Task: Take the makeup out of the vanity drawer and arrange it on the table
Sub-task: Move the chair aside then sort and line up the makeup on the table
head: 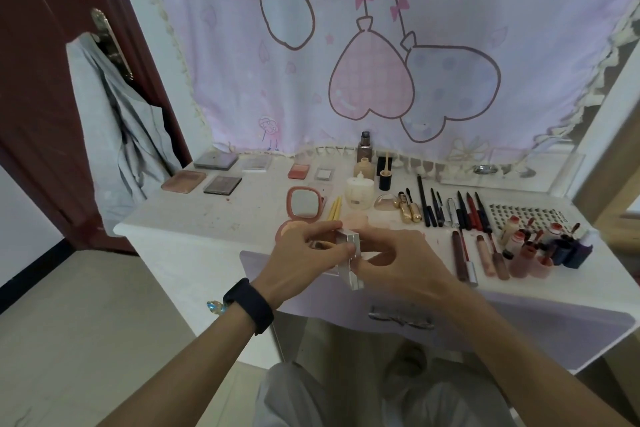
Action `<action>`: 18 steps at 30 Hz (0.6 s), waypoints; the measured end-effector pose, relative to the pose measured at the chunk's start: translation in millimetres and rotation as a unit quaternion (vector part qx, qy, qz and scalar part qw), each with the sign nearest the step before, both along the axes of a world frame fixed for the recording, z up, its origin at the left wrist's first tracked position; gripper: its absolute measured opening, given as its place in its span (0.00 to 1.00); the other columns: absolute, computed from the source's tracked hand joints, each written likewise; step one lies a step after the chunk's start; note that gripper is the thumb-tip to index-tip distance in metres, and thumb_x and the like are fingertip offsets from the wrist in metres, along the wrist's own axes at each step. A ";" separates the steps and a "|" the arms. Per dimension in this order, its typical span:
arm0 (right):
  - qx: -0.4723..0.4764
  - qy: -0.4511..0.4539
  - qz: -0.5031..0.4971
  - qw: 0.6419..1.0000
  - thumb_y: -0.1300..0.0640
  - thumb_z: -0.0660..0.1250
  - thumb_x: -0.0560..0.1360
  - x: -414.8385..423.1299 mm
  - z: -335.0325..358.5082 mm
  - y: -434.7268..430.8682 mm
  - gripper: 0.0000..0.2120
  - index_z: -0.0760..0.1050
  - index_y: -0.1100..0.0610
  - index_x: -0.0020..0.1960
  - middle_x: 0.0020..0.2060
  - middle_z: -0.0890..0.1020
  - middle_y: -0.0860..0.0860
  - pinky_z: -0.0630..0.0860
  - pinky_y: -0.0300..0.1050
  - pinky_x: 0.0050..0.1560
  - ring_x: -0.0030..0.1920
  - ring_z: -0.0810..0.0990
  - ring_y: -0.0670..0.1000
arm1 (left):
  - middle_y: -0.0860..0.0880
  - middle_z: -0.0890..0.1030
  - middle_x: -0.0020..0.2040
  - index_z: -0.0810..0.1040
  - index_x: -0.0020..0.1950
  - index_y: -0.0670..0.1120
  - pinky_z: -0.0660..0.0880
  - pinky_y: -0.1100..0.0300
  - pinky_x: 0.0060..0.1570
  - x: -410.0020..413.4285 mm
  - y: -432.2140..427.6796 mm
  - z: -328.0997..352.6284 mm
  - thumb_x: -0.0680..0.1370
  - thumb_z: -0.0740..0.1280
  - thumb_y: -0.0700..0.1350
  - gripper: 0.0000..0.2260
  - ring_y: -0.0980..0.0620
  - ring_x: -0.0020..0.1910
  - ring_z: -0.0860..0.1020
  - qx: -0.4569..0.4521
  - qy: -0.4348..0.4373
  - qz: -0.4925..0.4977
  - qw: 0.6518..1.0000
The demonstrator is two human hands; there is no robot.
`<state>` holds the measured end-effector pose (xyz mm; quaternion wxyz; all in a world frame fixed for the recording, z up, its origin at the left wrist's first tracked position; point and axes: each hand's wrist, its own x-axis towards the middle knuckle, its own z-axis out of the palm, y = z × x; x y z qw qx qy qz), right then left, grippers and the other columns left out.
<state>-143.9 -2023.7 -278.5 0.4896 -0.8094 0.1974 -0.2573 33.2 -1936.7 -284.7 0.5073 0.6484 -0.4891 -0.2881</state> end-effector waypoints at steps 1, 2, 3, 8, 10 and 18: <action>-0.014 0.005 0.000 1.000 0.49 0.70 0.75 0.5 0.3 0.3 0.18 0.79 0.41 0.65 0.54 0.85 0.38 0.81 0.38 0.53 0.54 0.84 0.41 | 0.64 0.81 0.46 0.82 0.63 0.50 0.80 0.61 0.53 0.4 0.1 -0.2 0.66 0.75 0.60 0.28 0.58 0.52 0.81 -0.002 -0.016 0.001 1.000; -0.029 0.011 -0.001 1.000 0.51 0.70 0.74 1.1 0.2 0.2 0.19 0.80 0.42 0.64 0.53 0.85 0.38 0.81 0.38 0.53 0.53 0.84 0.41 | 0.63 0.81 0.47 0.82 0.63 0.49 0.79 0.65 0.52 0.8 0.1 -1.0 0.68 0.76 0.57 0.26 0.59 0.51 0.81 -0.006 -0.031 0.004 1.000; -0.044 0.017 -0.003 0.999 0.52 0.69 0.73 2.0 0.2 0.0 0.19 0.80 0.42 0.63 0.52 0.85 0.38 0.81 0.37 0.52 0.52 0.84 0.41 | 0.62 0.81 0.48 0.82 0.63 0.49 0.77 0.69 0.50 0.7 0.1 -1.9 0.69 0.77 0.55 0.24 0.61 0.51 0.80 -0.012 -0.043 0.009 0.999; -0.092 0.033 -0.019 0.995 0.48 0.67 0.71 7.4 3.7 0.1 0.16 0.81 0.41 0.58 0.47 0.85 0.38 0.83 0.42 0.48 0.48 0.84 0.42 | 0.63 0.81 0.48 0.82 0.63 0.49 0.76 0.70 0.49 -7.8 0.0 -5.0 0.69 0.77 0.53 0.24 0.63 0.52 0.80 -0.051 -0.033 0.043 0.997; -0.094 0.038 -0.019 0.995 0.46 0.66 0.71 9.6 7.4 -1.6 0.16 0.81 0.41 0.58 0.46 0.86 0.39 0.84 0.44 0.47 0.48 0.84 0.43 | 0.68 0.80 0.47 0.81 0.63 0.49 0.78 0.67 0.50 -12.3 0.1 -3.2 0.67 0.74 0.56 0.25 0.64 0.51 0.80 -0.054 -0.009 0.050 0.997; -0.057 0.050 -0.045 0.996 0.50 0.70 0.75 8.9 13.9 -10.2 0.17 0.81 0.46 0.64 0.51 0.86 0.41 0.83 0.47 0.55 0.50 0.85 0.42 | 0.53 0.86 0.50 0.81 0.62 0.48 0.81 0.59 0.44 -12.2 -1.2 4.6 0.74 0.74 0.47 0.17 0.49 0.49 0.85 -0.046 0.178 0.034 0.982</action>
